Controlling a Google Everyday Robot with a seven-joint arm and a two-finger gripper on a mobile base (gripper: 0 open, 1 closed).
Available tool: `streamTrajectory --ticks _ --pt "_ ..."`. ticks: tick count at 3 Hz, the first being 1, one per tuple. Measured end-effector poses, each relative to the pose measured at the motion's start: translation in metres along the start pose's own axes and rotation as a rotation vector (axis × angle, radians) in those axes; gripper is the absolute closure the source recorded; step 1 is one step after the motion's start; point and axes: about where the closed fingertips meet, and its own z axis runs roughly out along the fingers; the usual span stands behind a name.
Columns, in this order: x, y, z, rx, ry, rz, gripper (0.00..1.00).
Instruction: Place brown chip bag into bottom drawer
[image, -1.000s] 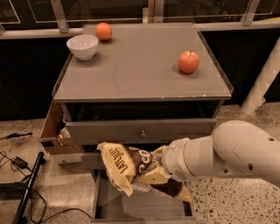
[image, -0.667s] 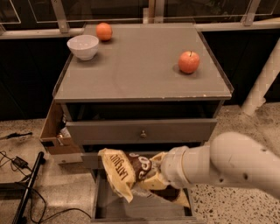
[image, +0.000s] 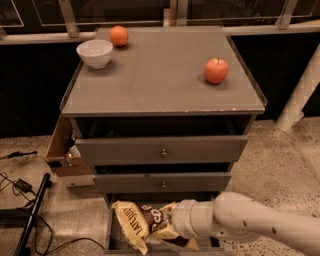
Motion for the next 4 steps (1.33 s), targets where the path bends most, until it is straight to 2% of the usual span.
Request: streamTrajectory --ticks 1,2,3,4 --pt "0.016 0.012 0.021 -0.043 -0.024 0.059 1.00" --pt "0.016 0.012 0.021 -0.043 -0.024 0.058 1.00" --pt "0.034 0.010 0.044 -0.024 0.007 -0.038 1.00" --pt "0.080 -0.022 0.106 0.017 0.037 -0.212 1.00"
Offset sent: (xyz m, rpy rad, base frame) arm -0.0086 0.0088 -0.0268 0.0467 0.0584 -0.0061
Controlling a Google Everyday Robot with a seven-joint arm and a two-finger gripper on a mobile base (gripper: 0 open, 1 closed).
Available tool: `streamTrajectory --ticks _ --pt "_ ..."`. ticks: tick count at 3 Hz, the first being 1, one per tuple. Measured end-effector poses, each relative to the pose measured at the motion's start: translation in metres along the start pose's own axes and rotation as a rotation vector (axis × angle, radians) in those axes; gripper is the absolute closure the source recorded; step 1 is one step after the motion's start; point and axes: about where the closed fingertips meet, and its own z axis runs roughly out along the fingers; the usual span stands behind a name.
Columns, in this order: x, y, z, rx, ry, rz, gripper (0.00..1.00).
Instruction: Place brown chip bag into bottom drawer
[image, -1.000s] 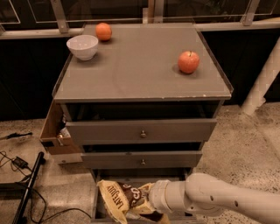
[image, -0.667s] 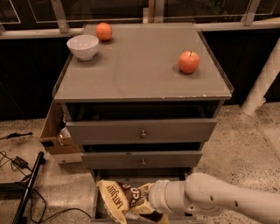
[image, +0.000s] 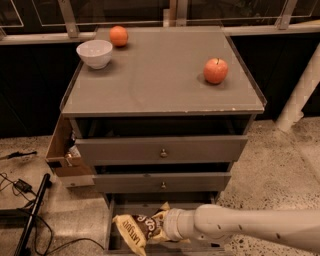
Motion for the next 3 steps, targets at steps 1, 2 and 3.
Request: streamTrajectory --ticks 1,2,3 --pt "0.037 -0.027 0.047 0.002 -0.002 -0.048 1.00" --pt "0.084 -0.058 0.077 0.036 0.010 0.013 1.00" --pt "0.085 -0.070 0.079 0.056 0.006 0.021 1.00"
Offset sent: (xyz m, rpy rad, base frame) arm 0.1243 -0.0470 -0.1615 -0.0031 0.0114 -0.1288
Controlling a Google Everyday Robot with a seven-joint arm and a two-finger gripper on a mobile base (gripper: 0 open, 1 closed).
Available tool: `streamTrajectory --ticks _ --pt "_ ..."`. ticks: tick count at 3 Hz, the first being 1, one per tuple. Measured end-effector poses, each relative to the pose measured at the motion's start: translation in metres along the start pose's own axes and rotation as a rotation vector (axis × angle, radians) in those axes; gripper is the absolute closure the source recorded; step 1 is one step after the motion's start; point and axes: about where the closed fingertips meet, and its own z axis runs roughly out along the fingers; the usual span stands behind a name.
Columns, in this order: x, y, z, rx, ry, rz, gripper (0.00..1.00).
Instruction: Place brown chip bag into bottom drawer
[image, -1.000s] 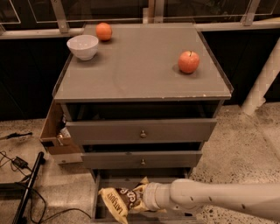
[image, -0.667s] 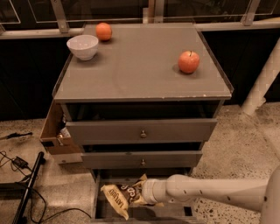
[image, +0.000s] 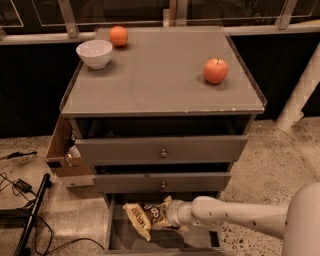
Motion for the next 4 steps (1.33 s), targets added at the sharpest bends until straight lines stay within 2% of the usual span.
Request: streamTrajectory --ticks 1,3,4 --pt "0.010 0.001 0.004 0.006 0.009 -0.003 1.00" --pt "0.071 -0.010 0.027 0.041 0.013 0.022 1.00" --pt "0.091 -0.015 0.037 0.044 0.004 0.033 1.00"
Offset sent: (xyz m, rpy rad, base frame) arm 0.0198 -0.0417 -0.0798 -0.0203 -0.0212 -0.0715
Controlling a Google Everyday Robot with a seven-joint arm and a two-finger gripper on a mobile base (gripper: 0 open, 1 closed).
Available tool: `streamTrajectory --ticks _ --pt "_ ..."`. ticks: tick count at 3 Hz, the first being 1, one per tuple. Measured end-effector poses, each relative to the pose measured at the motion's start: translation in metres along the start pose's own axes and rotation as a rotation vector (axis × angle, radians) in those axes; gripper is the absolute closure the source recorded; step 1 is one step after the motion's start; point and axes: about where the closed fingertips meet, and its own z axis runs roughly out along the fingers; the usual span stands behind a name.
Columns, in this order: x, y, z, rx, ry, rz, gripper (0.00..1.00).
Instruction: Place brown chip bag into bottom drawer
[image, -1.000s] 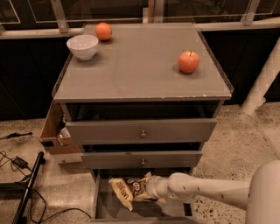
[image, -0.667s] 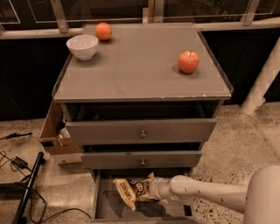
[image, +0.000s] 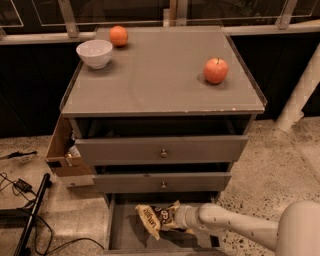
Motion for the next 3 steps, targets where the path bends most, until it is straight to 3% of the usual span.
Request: streamTrajectory --ticks 3 --pt "0.026 -0.014 0.034 -0.006 -0.054 -0.015 1.00"
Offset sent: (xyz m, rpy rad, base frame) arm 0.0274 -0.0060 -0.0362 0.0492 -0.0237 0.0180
